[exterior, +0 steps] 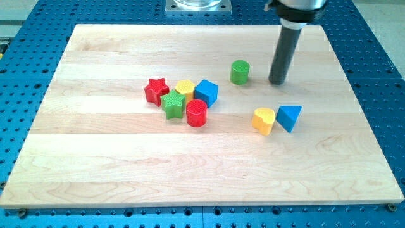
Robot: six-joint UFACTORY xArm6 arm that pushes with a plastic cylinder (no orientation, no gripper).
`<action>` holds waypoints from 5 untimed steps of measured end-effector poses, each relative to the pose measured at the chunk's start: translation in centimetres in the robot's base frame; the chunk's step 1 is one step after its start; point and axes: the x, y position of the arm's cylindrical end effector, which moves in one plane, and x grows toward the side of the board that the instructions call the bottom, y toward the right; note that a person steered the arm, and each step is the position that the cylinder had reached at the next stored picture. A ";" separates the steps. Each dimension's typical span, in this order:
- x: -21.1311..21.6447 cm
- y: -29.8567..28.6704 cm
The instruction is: Move the green circle to the top left of the blue cube
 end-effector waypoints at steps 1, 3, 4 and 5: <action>-0.3 -0.5; -1.4 -10.1; -1.4 -13.4; -1.4 -14.5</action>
